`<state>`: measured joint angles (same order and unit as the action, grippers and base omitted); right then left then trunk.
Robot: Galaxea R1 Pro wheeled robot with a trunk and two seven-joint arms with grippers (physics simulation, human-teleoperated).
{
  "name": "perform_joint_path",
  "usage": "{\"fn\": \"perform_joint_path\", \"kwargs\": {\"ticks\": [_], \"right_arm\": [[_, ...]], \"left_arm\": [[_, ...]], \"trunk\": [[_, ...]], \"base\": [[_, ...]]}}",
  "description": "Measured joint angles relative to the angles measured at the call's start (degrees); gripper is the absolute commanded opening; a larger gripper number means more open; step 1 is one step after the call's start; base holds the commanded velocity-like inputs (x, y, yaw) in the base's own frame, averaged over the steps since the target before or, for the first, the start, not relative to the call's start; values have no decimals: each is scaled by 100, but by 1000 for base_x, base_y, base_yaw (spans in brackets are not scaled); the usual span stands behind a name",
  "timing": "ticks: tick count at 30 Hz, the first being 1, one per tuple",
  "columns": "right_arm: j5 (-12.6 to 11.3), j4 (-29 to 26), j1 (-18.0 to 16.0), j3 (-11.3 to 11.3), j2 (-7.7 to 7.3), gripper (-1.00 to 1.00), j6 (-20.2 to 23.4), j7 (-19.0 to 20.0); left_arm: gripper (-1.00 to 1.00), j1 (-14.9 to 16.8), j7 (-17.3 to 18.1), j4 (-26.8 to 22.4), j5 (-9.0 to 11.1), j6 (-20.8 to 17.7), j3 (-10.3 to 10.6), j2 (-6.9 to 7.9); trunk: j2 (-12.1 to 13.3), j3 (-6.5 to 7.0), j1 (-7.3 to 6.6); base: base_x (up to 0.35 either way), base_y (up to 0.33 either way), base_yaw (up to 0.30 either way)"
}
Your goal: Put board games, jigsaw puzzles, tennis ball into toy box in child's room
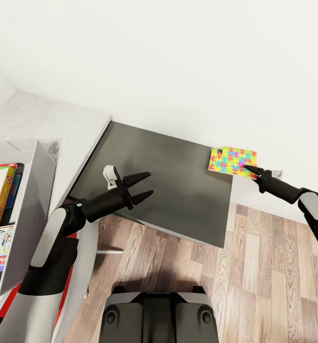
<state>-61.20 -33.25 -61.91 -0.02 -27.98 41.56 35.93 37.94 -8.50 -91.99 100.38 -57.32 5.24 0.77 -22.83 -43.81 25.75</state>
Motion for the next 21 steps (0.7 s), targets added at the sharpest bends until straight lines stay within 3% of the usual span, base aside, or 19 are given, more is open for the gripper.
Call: {"fn": "perform_joint_path", "kwargs": {"ticks": [8, 14, 21], "right_arm": [[-6, -43, 71, -79, -208, -100, 2, -1], [3, -96, 82, -88, -230, -100, -3, -4], [176, -351, 121, -61, -215, -100, -22, -7]], "left_arm": [[100, 0, -4, 0, 0, 5, 0, 0], [100, 0, -64, 0, 0, 0, 0, -2], [100, 0, -149, -1, 1, 4, 0, -8]], "trunk": [[0, 0, 0], [0, 0, 0], [2, -1, 0]], "base": [[0, 0, 0], [0, 0, 0], [0, 0, 0]]}}
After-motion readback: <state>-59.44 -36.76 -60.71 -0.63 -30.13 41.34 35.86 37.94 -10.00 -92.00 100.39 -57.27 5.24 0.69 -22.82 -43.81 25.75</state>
